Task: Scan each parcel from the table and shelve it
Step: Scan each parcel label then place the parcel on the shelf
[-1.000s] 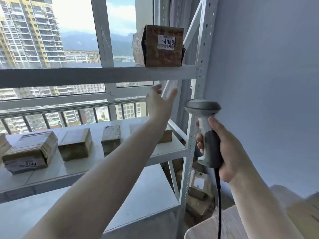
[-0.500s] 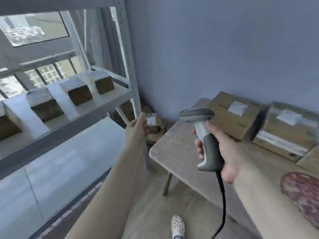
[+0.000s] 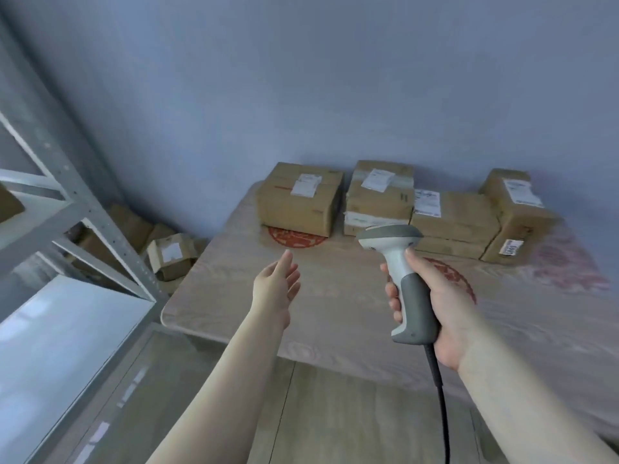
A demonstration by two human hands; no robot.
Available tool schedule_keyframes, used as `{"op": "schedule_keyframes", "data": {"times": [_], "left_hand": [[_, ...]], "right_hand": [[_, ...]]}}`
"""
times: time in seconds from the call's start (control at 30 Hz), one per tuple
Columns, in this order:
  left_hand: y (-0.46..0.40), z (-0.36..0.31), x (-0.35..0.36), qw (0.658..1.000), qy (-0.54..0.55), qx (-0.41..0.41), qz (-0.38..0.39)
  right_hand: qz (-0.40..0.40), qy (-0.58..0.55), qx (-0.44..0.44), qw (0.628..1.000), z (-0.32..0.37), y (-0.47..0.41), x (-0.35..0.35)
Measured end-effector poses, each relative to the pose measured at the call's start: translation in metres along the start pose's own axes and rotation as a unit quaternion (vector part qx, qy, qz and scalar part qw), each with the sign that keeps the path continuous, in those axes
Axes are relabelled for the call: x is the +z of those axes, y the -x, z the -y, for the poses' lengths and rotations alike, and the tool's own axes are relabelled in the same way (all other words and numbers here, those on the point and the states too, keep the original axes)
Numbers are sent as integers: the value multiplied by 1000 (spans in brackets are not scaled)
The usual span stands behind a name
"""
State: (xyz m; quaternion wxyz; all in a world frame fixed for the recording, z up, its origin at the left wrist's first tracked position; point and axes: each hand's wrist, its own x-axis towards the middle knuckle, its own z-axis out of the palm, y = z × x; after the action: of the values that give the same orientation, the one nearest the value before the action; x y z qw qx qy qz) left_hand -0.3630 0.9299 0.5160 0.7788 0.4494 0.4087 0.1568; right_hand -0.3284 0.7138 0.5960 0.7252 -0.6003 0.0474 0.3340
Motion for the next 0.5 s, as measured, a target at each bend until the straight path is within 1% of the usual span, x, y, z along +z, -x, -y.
{"op": "schedule_keyframes", "data": {"times": [0.17,0.3,0.4,0.5], "left_hand": [[11,67,127,996,-30,-62,51],[35,126,233,987,-50,-120,98],[51,162,292,980,-57,-154,111],[59,182,335,974,-46,-190,115]], "right_hand": [[-82,-21,-1,996,26,0,-119],[-117,-31,-2,993,49,7,-217],[-144,-42,-3,989,65,12,-277],[-151,-59,-13,987,79,17,-321]]}}
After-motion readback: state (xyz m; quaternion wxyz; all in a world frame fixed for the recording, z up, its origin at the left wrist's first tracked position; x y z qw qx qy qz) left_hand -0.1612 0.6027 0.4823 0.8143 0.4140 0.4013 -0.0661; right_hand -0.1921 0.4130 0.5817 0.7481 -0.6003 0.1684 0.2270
